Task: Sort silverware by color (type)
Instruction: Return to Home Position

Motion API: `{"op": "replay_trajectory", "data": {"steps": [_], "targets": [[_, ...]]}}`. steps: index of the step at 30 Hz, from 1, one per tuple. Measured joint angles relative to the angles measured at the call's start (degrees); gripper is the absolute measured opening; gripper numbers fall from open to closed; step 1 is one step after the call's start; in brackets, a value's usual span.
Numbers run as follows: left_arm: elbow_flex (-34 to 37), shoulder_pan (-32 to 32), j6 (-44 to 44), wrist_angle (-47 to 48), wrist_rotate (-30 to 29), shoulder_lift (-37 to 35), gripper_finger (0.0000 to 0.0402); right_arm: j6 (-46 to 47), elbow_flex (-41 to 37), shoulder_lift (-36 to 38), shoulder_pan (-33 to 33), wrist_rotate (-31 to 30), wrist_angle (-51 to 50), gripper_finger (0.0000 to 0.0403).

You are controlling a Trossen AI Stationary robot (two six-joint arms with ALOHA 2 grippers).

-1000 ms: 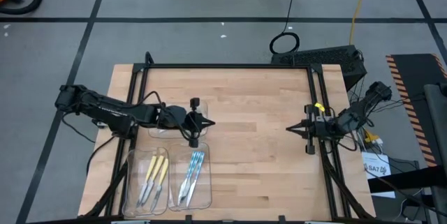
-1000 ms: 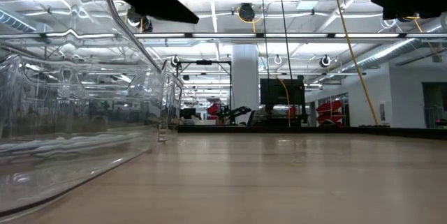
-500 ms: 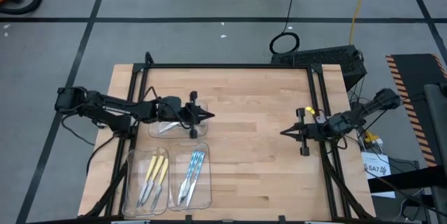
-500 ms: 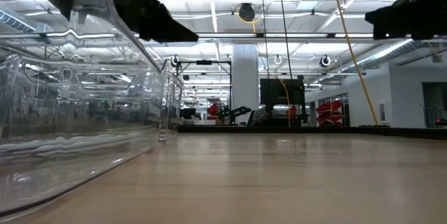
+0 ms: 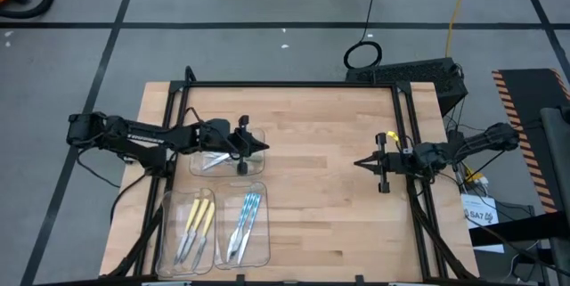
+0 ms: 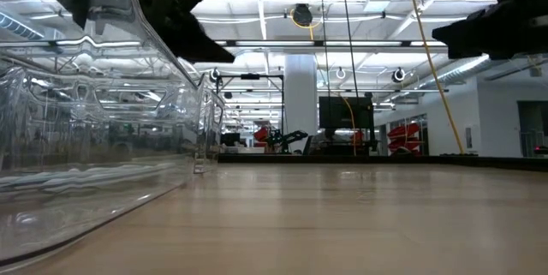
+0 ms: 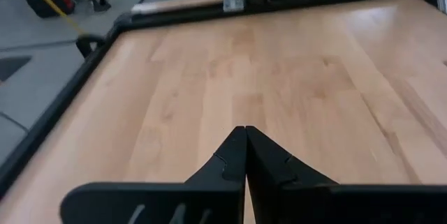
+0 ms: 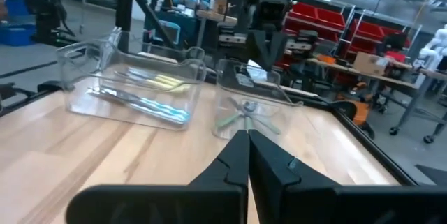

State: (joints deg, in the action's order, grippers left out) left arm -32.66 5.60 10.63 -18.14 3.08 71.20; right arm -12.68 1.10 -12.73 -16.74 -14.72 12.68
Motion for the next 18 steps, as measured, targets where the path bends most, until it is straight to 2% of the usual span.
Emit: {"op": "replay_trajectory", "data": {"steps": [3,6,10,14,18], "targets": [[2.2,-0.1,-1.1,-0.8,0.0,-1.9,0.0005,0.0,0.0,0.1,0.7,0.0,-0.1,0.0],[7.4,0.0,-2.6,-3.5,-0.5,-6.0,0.0005,0.3,-0.1,-0.1,1.1,0.0,-0.3,0.0],[13.3,-0.1,-6.1,-4.8,-5.4,-14.2,0.0005,1.1,-0.1,-0.1,1.4,0.0,-0.7,0.0],[17.6,-2.0,-7.8,-5.5,-6.4,-21.7,0.0005,0.8,-0.1,-0.1,1.4,-0.1,-0.8,0.0],[23.8,-6.0,-8.9,-9.0,-13.4,-26.1,0.0005,-1.0,-0.2,-0.1,1.4,-0.2,-0.5,0.0]]}}
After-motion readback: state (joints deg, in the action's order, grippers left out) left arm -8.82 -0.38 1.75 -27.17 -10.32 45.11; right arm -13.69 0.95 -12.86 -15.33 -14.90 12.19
